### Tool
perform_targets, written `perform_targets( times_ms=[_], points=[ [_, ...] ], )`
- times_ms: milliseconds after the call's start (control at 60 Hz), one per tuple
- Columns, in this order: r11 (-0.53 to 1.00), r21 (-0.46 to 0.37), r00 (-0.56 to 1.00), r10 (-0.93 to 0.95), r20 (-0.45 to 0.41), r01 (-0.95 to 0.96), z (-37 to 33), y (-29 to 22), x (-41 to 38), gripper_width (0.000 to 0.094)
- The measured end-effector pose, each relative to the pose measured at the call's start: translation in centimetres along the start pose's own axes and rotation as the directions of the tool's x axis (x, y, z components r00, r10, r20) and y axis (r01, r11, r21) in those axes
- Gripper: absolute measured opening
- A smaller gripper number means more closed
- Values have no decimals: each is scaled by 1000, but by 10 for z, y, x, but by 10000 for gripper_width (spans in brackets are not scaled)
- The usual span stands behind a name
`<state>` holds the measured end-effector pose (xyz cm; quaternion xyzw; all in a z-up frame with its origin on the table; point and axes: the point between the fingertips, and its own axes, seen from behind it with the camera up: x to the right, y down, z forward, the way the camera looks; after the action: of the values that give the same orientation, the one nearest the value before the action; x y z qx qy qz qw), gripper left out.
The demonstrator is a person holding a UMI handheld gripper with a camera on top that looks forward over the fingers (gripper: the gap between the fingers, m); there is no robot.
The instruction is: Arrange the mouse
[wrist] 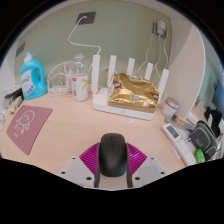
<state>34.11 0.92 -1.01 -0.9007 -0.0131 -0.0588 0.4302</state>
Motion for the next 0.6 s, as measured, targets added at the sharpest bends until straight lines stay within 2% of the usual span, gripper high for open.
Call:
perform_targets(
  times_ms=[133, 283, 400, 467, 517, 600],
  points=[
    [997, 56, 996, 49, -76, -45, -31, -38, 6, 364],
    [969, 232, 986, 119, -117, -90, -104, -137, -15, 365],
    [920, 371, 986, 155, -57, -124, -165, -217, -68, 364],
    [900, 422, 992, 126, -16, -107, -187, -247, -112, 364],
    [892, 438, 993, 110, 31, -112, -191, -259, -153, 364],
    [915, 387, 991, 74, 109, -111, -169, -252, -219, 361]
  ],
)
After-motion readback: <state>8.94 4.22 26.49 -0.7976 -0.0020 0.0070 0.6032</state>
